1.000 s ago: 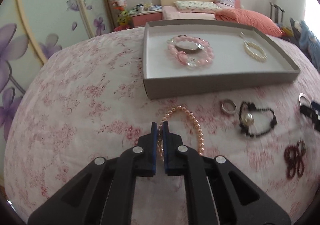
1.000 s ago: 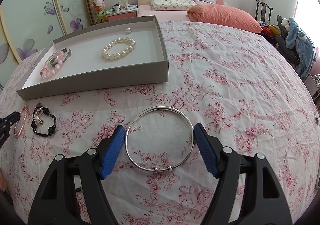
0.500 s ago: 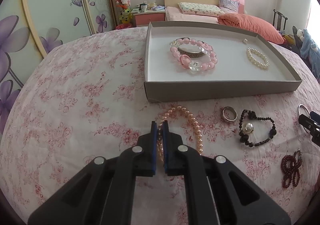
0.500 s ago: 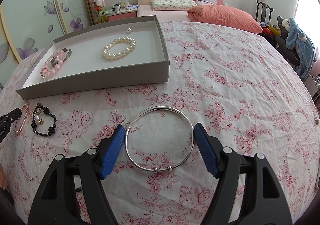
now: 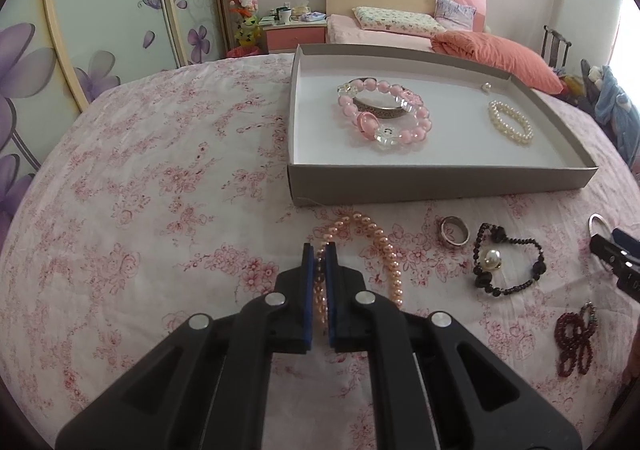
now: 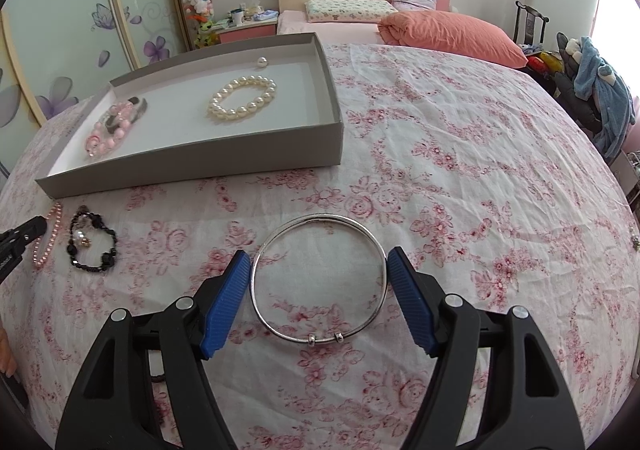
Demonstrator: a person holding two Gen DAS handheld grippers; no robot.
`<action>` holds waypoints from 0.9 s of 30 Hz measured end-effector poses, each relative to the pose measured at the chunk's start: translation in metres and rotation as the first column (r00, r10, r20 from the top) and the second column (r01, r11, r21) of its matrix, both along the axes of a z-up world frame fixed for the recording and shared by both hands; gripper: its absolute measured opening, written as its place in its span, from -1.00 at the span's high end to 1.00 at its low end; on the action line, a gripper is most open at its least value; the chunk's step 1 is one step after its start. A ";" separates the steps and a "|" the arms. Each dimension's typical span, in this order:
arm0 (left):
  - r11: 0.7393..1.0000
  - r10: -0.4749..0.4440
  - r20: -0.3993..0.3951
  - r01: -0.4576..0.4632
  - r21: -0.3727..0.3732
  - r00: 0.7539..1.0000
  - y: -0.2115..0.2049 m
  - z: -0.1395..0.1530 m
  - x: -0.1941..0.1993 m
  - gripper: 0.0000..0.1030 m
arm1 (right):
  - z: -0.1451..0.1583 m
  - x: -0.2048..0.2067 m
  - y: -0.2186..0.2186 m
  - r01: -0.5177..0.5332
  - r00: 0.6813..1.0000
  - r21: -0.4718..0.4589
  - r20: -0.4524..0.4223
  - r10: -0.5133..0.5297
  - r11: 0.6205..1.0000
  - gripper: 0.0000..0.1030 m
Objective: Organize jewelry
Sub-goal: 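Lift the pearl bracelet with the left tool while the right tool lifts the silver bangle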
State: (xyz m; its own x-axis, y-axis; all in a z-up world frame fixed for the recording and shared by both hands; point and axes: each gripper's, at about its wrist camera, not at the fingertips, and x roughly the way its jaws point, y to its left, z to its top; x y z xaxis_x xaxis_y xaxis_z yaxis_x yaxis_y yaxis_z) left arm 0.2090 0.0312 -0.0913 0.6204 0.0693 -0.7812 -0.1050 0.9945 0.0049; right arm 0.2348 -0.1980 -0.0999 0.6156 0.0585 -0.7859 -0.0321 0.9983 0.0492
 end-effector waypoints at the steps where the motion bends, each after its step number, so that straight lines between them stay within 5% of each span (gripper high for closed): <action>1: 1.000 -0.002 0.002 0.002 -0.002 1.000 0.000 0.000 -0.001 0.87 | 0.000 -0.002 0.002 -0.005 1.000 0.006 0.003 0.005 1.000 -0.37; 27: 0.998 -0.058 0.253 0.064 -0.012 0.966 -0.014 0.069 -0.030 0.87 | 0.049 -0.032 0.022 -0.055 0.971 0.011 0.234 0.051 0.998 -0.37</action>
